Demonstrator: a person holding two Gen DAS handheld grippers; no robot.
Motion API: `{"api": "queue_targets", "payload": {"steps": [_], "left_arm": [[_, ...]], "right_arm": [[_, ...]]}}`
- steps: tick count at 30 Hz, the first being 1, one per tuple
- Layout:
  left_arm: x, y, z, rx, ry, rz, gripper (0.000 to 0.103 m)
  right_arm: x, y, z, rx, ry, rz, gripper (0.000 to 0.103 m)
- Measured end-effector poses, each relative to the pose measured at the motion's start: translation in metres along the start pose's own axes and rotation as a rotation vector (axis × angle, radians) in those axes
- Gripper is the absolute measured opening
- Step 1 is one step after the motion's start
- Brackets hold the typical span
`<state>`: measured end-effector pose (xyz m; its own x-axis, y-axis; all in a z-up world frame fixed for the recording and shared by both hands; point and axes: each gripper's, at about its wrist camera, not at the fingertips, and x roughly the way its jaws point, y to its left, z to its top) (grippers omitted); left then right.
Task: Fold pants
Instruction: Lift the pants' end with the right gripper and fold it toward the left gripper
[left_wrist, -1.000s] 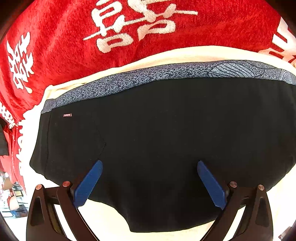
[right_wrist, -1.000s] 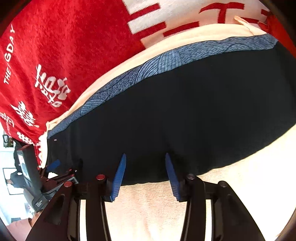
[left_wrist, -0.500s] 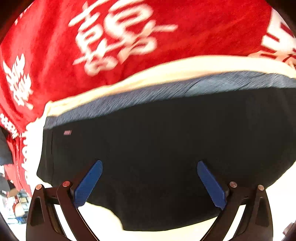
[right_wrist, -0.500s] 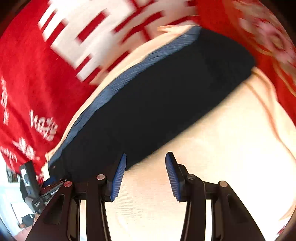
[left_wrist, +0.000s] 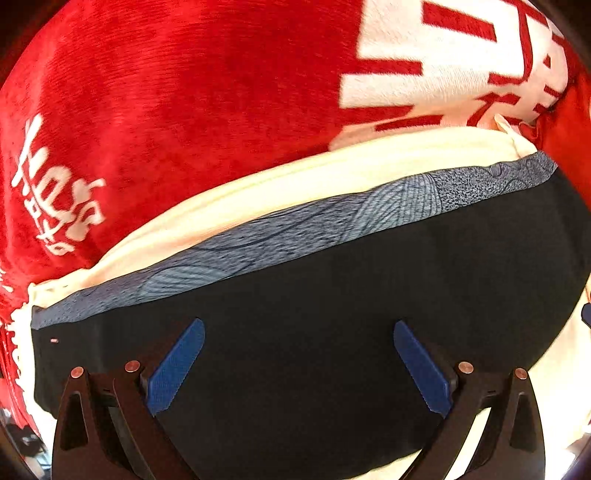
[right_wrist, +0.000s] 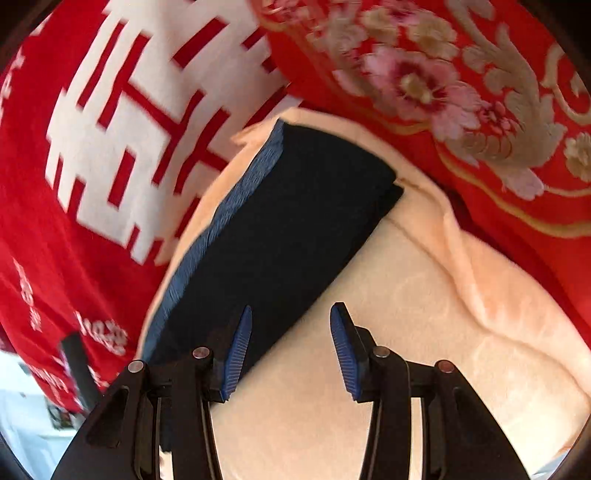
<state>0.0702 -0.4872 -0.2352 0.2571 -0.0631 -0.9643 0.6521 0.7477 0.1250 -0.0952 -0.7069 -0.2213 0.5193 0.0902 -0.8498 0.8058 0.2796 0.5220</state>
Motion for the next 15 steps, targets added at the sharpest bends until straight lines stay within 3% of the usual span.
{"api": "queue_targets", "payload": {"steps": [5, 9, 15], "left_arm": [[0.007, 0.001, -0.007, -0.032, 0.001, -0.018, 0.103], [0.006, 0.005, -0.013, -0.028, -0.016, -0.023, 0.103], [0.007, -0.002, -0.014, -0.048, -0.006, -0.044, 0.103]], "right_arm": [[0.012, -0.022, -0.004, 0.068, -0.007, 0.102, 0.048], [0.023, -0.023, 0.000, 0.072, -0.067, 0.188, 0.048], [0.045, -0.008, 0.024, 0.065, -0.099, 0.214, 0.050]]}}
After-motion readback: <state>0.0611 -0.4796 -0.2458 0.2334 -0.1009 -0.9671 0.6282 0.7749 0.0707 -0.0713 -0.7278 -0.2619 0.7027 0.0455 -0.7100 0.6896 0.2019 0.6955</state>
